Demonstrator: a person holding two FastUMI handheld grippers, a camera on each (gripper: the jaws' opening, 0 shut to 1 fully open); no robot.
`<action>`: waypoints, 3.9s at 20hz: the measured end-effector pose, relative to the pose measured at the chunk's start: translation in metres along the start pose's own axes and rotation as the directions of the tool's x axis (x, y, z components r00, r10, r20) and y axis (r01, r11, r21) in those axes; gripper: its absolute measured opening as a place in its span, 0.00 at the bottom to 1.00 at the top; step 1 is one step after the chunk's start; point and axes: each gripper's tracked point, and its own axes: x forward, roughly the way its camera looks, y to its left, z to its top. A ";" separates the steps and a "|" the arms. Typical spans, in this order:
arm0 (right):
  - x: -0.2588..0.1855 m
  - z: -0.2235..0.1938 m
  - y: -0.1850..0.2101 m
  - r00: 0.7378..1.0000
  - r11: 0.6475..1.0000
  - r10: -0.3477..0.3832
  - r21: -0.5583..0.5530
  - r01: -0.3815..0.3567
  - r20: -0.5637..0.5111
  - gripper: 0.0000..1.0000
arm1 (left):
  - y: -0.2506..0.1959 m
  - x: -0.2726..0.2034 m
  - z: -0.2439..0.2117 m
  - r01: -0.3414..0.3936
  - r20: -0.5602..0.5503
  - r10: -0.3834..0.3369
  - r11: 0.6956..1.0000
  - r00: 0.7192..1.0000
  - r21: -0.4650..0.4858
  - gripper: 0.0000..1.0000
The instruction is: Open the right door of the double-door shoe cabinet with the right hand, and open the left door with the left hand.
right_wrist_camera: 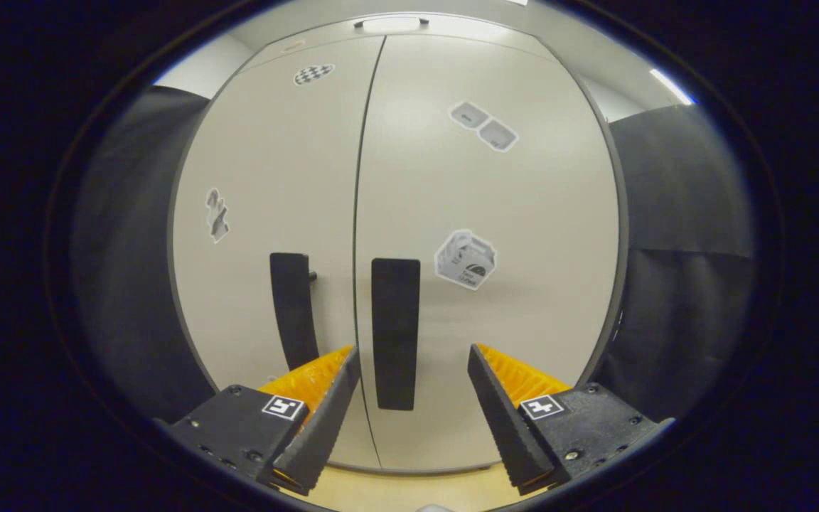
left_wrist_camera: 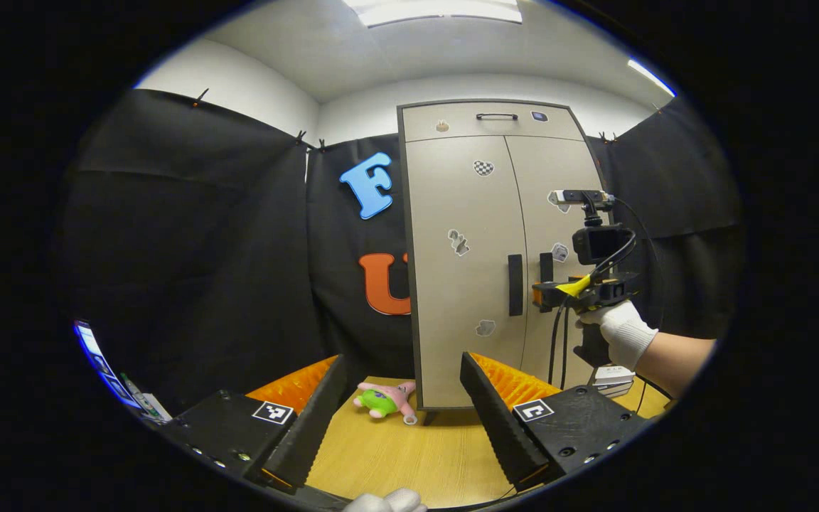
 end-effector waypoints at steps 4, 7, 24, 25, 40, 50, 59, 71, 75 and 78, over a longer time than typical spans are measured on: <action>0.019 -0.003 0.002 1.000 1.000 -0.003 0.024 0.004 -0.026 0.79 | 0.002 0.001 -0.001 -0.010 -0.009 0.010 1.000 1.000 -0.005 0.96; 0.023 -0.002 0.004 0.999 0.999 -0.012 0.035 0.014 -0.032 0.58 | 0.006 0.001 -0.001 -0.023 -0.007 0.023 1.000 1.000 0.003 0.96; -0.006 -0.001 0.005 0.998 0.998 0.040 -0.042 -0.042 -0.041 0.20 | -0.002 -0.001 0.001 0.006 0.012 -0.006 1.000 1.000 -0.018 0.96; -0.013 -0.003 0.002 0.998 0.998 0.043 -0.042 -0.045 -0.040 0.19 | -0.003 -0.002 0.000 0.010 0.011 -0.009 1.000 1.000 -0.023 0.96; -0.100 -0.016 -0.043 0.996 0.996 0.082 -0.042 -0.084 -0.036 0.18 | -0.019 -0.010 -0.001 0.052 0.014 -0.052 0.998 0.999 -0.036 0.96; -0.148 -0.020 -0.099 0.997 0.997 0.073 -0.023 -0.074 -0.027 0.16 | -0.037 -0.006 0.000 0.099 0.008 -0.099 0.995 0.995 -0.027 0.96; -0.166 -0.022 -0.150 0.998 0.999 0.053 -0.012 -0.053 -0.041 0.09 | -0.061 -0.004 0.004 0.166 0.021 -0.165 0.986 0.986 -0.029 0.96; -0.169 -0.020 -0.227 0.999 0.999 -0.042 0.008 0.042 -0.029 0.04 | -0.067 -0.001 0.003 0.194 0.019 -0.193 0.981 0.981 -0.032 0.96; -0.167 -0.020 -0.235 0.999 0.998 -0.019 0.059 0.020 -0.028 0.04 | -0.071 -0.003 0.002 0.212 0.017 -0.212 0.977 0.977 -0.021 0.96; -0.170 -0.023 -0.240 0.999 0.998 -0.036 0.041 0.036 -0.023 0.04 | -0.074 -0.005 0.004 0.221 0.021 -0.220 0.975 0.975 -0.023 0.96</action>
